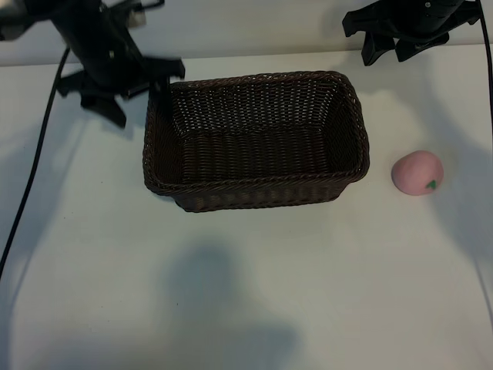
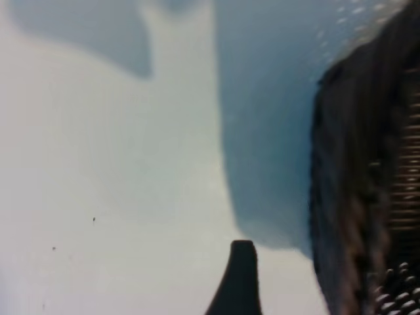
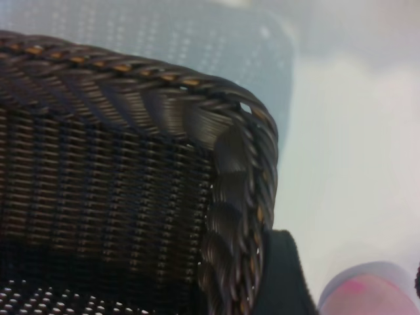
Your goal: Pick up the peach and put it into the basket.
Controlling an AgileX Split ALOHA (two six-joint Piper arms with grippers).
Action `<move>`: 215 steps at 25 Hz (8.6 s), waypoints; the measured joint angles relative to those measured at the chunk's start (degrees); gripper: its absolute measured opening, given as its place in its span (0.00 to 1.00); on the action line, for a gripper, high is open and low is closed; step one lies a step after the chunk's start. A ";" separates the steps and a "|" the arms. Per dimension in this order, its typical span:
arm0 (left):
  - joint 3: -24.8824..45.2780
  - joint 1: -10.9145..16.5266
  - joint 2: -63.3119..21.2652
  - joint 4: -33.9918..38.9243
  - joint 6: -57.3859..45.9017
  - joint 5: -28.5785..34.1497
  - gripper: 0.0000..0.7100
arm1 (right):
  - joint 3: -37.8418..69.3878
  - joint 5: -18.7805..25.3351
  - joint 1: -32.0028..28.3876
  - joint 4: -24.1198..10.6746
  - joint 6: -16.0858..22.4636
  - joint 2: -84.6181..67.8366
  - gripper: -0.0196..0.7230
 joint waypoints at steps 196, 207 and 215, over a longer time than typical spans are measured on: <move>-13.39 -6.17 4.35 -1.19 -2.21 0.05 0.84 | -11.77 7.87 7.66 1.95 -2.39 6.04 0.74; -13.39 -6.17 4.35 -1.19 -2.21 0.05 0.84 | -12.06 8.04 -2.19 1.13 -3.34 6.04 0.73; -13.39 -6.17 4.35 -1.19 -2.21 0.05 0.84 | -12.06 8.04 -2.79 -1.47 -3.65 6.04 0.73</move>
